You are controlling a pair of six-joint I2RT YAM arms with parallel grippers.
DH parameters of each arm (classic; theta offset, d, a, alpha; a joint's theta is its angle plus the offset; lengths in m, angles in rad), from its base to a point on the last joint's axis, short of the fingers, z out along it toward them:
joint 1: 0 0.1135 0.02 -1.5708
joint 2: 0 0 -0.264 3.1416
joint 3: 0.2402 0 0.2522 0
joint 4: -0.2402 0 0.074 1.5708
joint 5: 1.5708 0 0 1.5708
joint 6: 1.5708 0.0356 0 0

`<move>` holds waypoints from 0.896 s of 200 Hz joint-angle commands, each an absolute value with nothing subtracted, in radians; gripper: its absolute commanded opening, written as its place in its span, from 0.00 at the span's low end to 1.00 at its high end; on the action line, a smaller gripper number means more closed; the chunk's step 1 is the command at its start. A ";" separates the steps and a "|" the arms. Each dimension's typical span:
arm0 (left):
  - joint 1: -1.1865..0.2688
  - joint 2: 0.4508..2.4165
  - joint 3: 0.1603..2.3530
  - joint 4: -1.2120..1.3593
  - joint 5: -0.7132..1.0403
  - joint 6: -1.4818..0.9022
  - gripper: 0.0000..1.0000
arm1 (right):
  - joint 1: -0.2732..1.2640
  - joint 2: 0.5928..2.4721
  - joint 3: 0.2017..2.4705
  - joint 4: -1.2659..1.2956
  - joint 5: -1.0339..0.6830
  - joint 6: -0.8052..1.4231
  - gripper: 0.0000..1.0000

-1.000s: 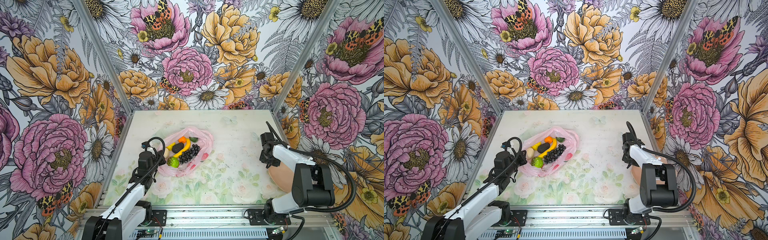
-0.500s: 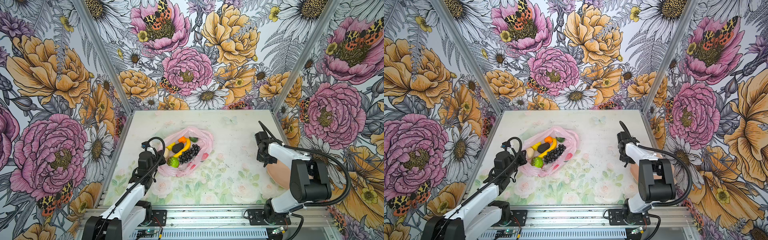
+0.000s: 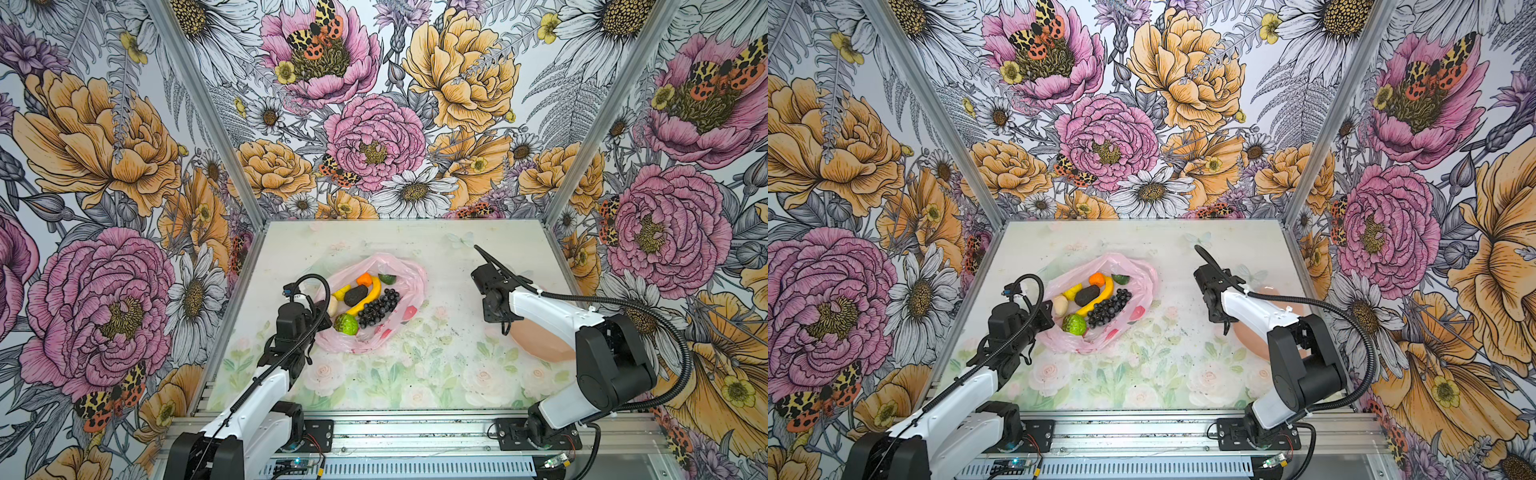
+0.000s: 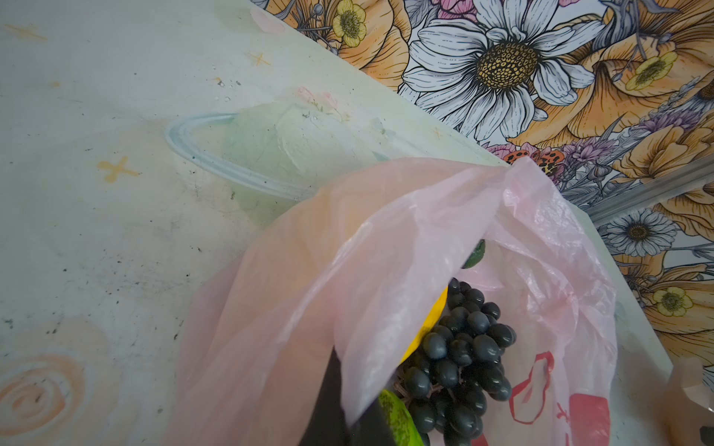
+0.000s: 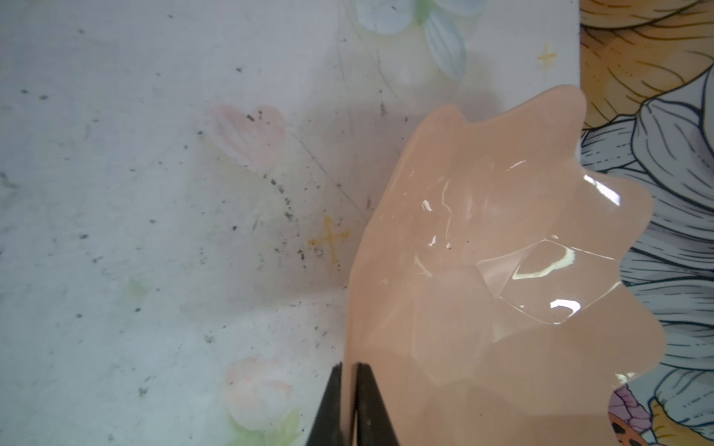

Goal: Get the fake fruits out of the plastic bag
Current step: 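Grasp the rim of the peach scalloped bowl with the right gripper, then drag the peach bowl beside the bag with the right gripper and release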

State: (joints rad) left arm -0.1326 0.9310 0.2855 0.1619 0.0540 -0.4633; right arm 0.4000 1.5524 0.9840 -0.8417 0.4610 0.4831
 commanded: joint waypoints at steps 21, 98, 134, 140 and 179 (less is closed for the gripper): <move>-0.123 0.916 0.272 0.183 0.054 -0.445 0.00 | 0.610 1.553 1.062 -0.888 0.344 0.577 0.09; -0.122 0.915 0.269 0.184 0.052 -0.444 0.00 | 0.918 1.627 1.211 -0.973 0.291 0.596 0.11; -0.122 0.912 0.269 0.182 0.046 -0.445 0.00 | 0.962 1.631 1.250 -0.973 0.247 0.573 0.23; -0.122 0.913 0.270 0.183 0.047 -0.445 0.00 | 0.959 1.626 1.253 -0.973 0.235 0.562 0.26; -0.123 0.913 0.270 0.182 0.048 -0.445 0.00 | 0.904 1.538 1.272 -0.965 0.137 0.447 0.50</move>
